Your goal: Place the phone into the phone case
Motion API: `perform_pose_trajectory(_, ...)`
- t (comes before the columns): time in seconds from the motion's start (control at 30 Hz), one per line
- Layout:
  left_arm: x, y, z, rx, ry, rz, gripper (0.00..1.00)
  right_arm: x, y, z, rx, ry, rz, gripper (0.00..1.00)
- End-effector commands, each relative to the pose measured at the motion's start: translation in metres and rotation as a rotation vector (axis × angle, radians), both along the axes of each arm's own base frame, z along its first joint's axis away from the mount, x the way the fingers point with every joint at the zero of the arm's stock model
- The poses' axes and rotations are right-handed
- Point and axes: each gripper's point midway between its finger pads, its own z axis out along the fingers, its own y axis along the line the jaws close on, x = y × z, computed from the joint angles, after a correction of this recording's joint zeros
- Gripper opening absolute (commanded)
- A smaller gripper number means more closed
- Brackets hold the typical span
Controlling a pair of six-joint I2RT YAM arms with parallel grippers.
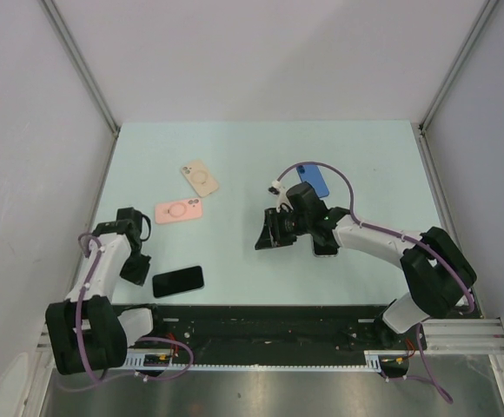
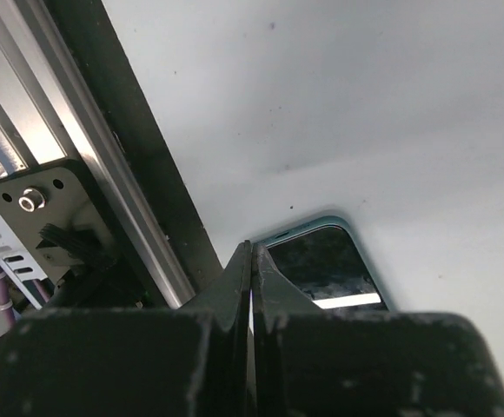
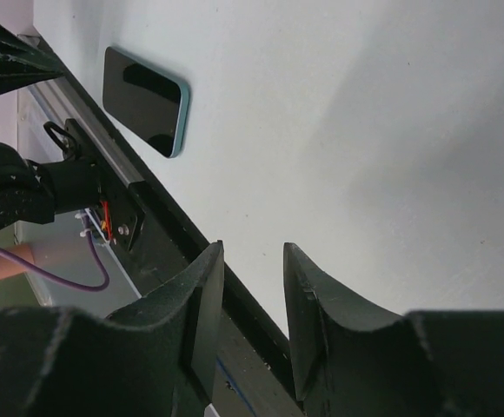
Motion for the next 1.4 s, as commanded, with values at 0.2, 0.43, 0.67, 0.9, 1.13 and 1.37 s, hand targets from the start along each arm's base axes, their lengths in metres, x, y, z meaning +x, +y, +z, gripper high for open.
perform_pose_trajectory(0.2, -0.008, -0.002, -0.023, -0.02, 0.101, 0.041, 0.0, -0.001, 0.015, -0.007, 0.023, -0.004, 0.014, 0.38)
perform_pose_trajectory(0.43, 0.001, -0.001, -0.033, -0.028, 0.118, 0.021, 0.0, -0.004, 0.02, -0.009, 0.027, -0.003, 0.023, 0.38)
perform_pose_trajectory(0.67, 0.007, -0.018, -0.049, -0.128, 0.114, -0.067, 0.0, -0.004, 0.016, -0.008, 0.01, -0.015, 0.019, 0.38)
perform_pose_trajectory(0.9, 0.002, -0.041, -0.053, -0.216, 0.083, -0.113, 0.0, -0.009, 0.025, -0.017, 0.002, -0.009, 0.024, 0.4)
perform_pose_trajectory(1.13, 0.004, -0.085, -0.055, -0.334, 0.028, -0.218, 0.0, -0.014, 0.038, -0.027, 0.017, 0.027, 0.023, 0.45)
perform_pose_trajectory(1.37, 0.025, -0.146, -0.043, -0.444, -0.086, -0.406, 0.0, -0.016, 0.037, -0.036, -0.015, 0.036, 0.011, 0.44)
